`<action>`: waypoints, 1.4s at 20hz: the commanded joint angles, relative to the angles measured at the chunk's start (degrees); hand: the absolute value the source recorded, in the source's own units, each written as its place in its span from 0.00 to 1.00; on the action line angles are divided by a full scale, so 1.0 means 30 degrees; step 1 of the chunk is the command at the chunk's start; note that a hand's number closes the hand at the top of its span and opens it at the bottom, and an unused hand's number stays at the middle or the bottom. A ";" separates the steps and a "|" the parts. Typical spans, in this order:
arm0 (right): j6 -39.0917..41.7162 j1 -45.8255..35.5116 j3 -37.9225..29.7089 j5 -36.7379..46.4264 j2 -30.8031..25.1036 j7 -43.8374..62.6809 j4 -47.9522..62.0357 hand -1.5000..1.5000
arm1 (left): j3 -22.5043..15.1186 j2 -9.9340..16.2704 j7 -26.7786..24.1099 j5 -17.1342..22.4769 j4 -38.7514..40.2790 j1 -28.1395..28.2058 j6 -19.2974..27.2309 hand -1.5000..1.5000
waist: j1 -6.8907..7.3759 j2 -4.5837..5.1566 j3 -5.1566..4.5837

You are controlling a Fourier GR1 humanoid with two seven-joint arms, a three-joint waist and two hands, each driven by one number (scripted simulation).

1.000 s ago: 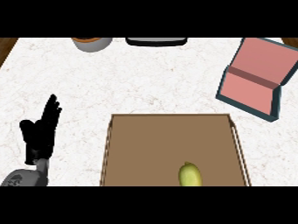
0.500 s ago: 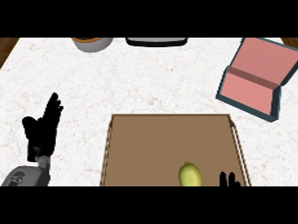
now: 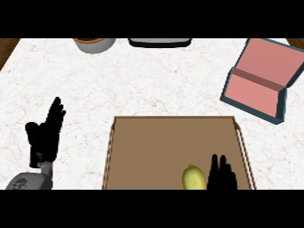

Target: Pick the lemon from the tray and place it in the cardboard box

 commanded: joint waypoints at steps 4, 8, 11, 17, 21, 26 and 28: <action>-0.1456 -0.1194 -0.0342 -0.0797 0.0256 0.1684 0.1837 0.00 | 0.0353 0.0159 0.1793 -0.0399 -0.1426 -0.0207 0.0044 0.50 | -0.0006 -0.0027 0.0007; -0.1558 -0.2592 -0.0996 -0.1629 0.0258 0.1769 0.2781 0.00 | 0.0988 -0.0368 -0.0301 -0.0207 0.1075 -0.0763 -0.0910 0.50 | -0.0054 0.0006 -0.0001; -0.0876 -0.2417 -0.1630 -0.1899 0.0257 0.0982 0.2202 1.00 | 0.1087 -0.0434 -0.0394 -0.0576 0.0643 -0.0118 -0.0763 0.50 | -0.0049 -0.0007 -0.0002; -0.3229 -0.2758 -0.1839 0.0599 0.0254 -0.0338 0.3943 1.00 | 0.1256 -0.0677 -0.0177 -0.0807 0.0115 0.0084 -0.0951 0.50 | -0.0026 -0.0027 0.0002; 0.1005 -0.3629 -0.1774 -0.0622 0.0252 -0.1331 0.2617 1.00 | 0.0739 -0.1083 0.1092 -0.1400 -0.0958 0.0223 -0.0487 0.50 | 0.0033 -0.0019 0.0001; 0.7105 -0.3738 0.0518 -0.5422 -0.2458 -0.5027 0.3221 1.00 | 0.0602 -0.0867 0.0783 -0.1158 -0.0480 -0.0906 -0.1113 0.50 | 0.1023 0.0320 -0.0025; 0.8743 -0.5015 -0.0431 -0.7117 -0.2858 -0.6034 0.2656 1.00 | 0.0947 -0.0838 0.0368 -0.0904 0.0066 -0.0563 -0.1294 0.50 | 0.0819 0.0265 -0.0027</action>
